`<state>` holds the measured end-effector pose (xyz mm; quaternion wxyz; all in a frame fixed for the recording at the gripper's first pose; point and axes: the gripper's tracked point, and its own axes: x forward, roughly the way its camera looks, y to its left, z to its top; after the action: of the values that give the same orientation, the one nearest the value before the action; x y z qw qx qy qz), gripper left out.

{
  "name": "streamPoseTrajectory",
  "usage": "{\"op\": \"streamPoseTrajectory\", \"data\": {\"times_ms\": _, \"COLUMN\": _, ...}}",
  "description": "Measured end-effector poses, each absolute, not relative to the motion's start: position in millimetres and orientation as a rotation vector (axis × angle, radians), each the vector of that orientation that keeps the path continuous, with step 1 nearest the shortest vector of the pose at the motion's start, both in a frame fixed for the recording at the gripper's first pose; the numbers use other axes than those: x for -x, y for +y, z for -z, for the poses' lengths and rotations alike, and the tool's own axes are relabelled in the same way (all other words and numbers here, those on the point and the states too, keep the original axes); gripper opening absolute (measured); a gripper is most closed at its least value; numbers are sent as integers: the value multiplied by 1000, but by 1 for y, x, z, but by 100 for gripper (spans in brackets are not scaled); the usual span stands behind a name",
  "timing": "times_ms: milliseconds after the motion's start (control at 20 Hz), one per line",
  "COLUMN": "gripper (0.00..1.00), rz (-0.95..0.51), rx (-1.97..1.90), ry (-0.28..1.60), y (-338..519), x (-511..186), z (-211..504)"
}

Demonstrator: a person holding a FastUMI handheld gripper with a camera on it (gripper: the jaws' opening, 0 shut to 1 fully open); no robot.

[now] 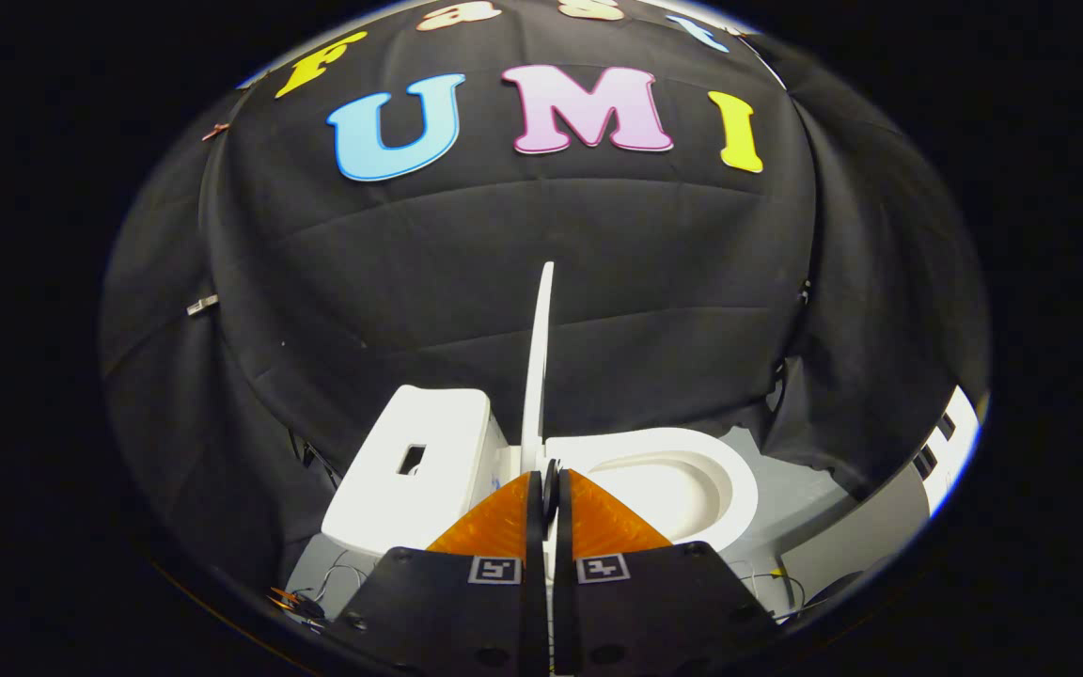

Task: Open the toilet lid.

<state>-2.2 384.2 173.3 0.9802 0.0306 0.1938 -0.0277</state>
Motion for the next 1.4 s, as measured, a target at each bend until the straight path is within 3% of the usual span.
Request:
{"op": "streamPoseTrajectory", "data": {"times_ms": 850, "gripper": 8, "rz": 41, "rx": 131, "ry": 364, "y": 504, "x": 0, "z": -162}}
{"op": "streamPoseTrajectory", "data": {"times_ms": 1400, "gripper": 14, "rz": 3, "rx": 103, "ry": 374, "y": 515, "x": -4, "z": -163}}
